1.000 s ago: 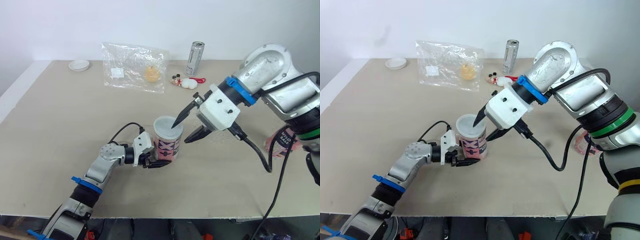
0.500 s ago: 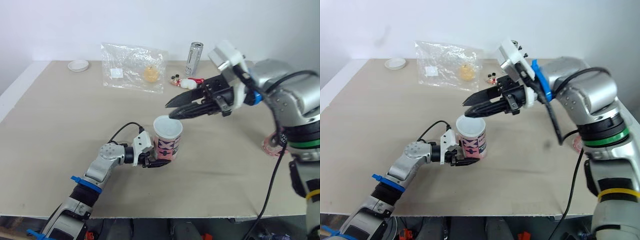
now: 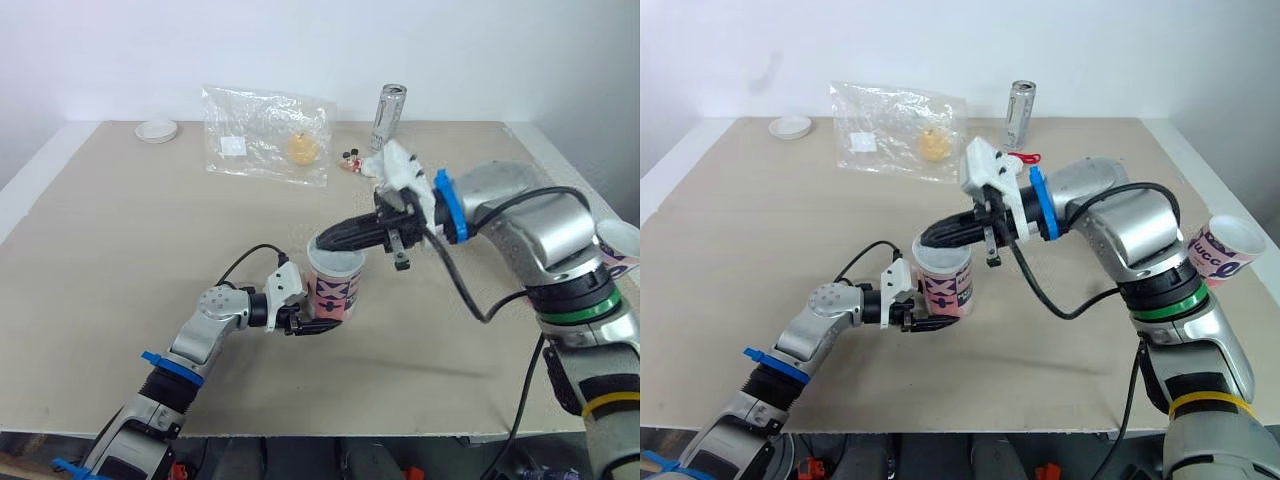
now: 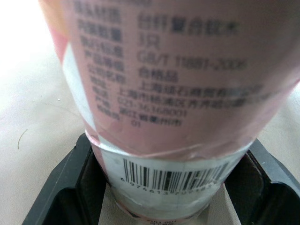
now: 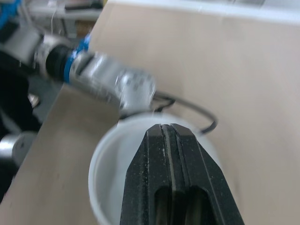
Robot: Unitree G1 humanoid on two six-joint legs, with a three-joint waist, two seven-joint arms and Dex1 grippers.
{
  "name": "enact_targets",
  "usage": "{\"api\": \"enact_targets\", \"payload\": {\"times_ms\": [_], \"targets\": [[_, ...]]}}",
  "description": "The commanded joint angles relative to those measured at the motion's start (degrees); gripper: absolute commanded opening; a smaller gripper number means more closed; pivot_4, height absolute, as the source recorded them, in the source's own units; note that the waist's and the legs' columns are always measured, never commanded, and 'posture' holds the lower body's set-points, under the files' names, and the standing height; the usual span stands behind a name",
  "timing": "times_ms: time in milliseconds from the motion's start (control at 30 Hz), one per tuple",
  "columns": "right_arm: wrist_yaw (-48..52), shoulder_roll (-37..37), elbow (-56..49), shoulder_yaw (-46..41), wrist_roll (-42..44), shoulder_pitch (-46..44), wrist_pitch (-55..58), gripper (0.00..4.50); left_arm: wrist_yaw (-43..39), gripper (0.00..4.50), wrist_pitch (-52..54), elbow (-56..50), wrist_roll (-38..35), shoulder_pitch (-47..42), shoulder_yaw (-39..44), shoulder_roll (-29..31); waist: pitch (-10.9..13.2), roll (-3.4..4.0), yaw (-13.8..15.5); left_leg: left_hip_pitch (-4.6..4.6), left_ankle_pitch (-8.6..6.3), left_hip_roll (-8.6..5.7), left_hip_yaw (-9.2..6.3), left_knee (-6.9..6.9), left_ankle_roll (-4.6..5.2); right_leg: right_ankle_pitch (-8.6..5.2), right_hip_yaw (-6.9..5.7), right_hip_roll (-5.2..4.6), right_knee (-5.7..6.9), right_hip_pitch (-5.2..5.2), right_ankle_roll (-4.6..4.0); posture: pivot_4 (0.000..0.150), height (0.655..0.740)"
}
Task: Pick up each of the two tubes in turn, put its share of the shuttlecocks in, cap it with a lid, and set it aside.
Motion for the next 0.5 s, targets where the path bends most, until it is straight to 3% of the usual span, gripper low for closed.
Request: {"api": "enact_targets", "payload": {"times_ms": [33, 500], "targets": [[2.2, -0.5, -1.3, 0.1, -3.0, -0.5, -2.0, 0.11, 1.5, 3.02, 1.8, 1.6, 1.6, 1.1, 0.4, 1.1, 0.0, 0.0, 0.0, 0.0, 0.0, 0.0, 0.0, 0.0, 0.0, 0.0, 0.0, 0.0, 0.0, 0.0, 0.0, 0.15, 0.74], [6.8, 0.2, 0.1, 2.7, -11.4, 0.8, -7.8, 0.11, 1.9, 3.02, 2.0, 2.1, 1.7, 0.9, 0.8, 1.3, 0.0, -0.03, 0.0, 0.04, 0.0, 0.0, 0.0, 0.0, 0.0, 0.0, 0.0, 0.0, 0.0, 0.03, 0.0, 0.15, 0.74]]}}
